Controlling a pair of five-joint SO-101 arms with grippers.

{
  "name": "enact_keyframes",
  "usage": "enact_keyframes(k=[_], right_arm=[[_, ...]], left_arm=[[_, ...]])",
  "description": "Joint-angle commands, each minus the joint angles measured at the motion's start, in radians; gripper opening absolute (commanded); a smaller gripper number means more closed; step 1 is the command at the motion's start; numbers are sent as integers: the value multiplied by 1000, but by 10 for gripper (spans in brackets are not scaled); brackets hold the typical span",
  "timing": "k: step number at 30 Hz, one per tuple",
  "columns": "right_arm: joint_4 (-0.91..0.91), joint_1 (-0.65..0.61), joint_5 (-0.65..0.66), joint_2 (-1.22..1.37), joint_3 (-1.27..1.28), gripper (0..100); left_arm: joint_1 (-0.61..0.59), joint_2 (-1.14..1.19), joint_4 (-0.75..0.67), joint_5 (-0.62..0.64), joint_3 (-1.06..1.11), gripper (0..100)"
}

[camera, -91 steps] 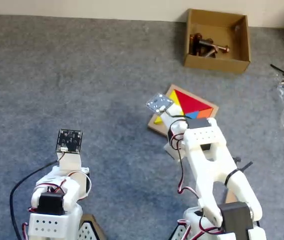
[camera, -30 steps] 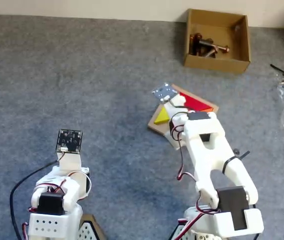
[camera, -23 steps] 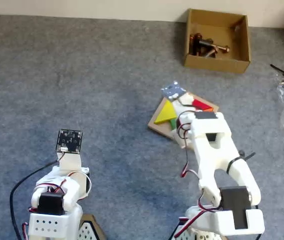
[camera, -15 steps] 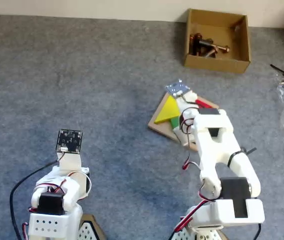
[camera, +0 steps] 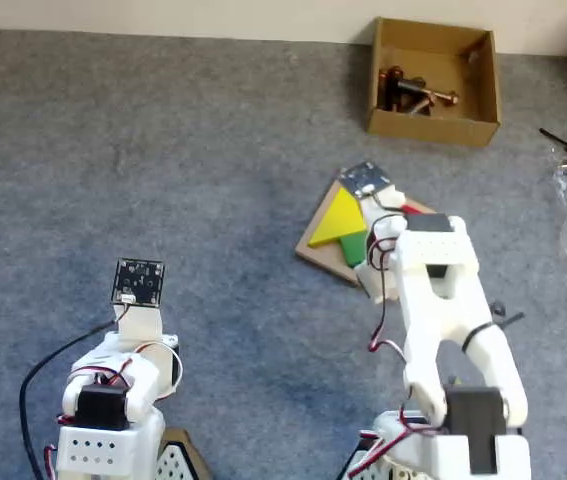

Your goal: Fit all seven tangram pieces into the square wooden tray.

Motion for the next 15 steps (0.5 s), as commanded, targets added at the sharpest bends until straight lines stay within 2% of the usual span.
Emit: enact_keyframes(k=[1,8,15], right_arm=[[110,39,-12,-122,-58,17],[240,226,-206,-240,-54,37],[348,266,-216,-248,-41,39]], left_arm=[[16,-7,-3,8,19,5],[16,-7,-3,8,19,5],[16,-7,-3,8,19,5]])
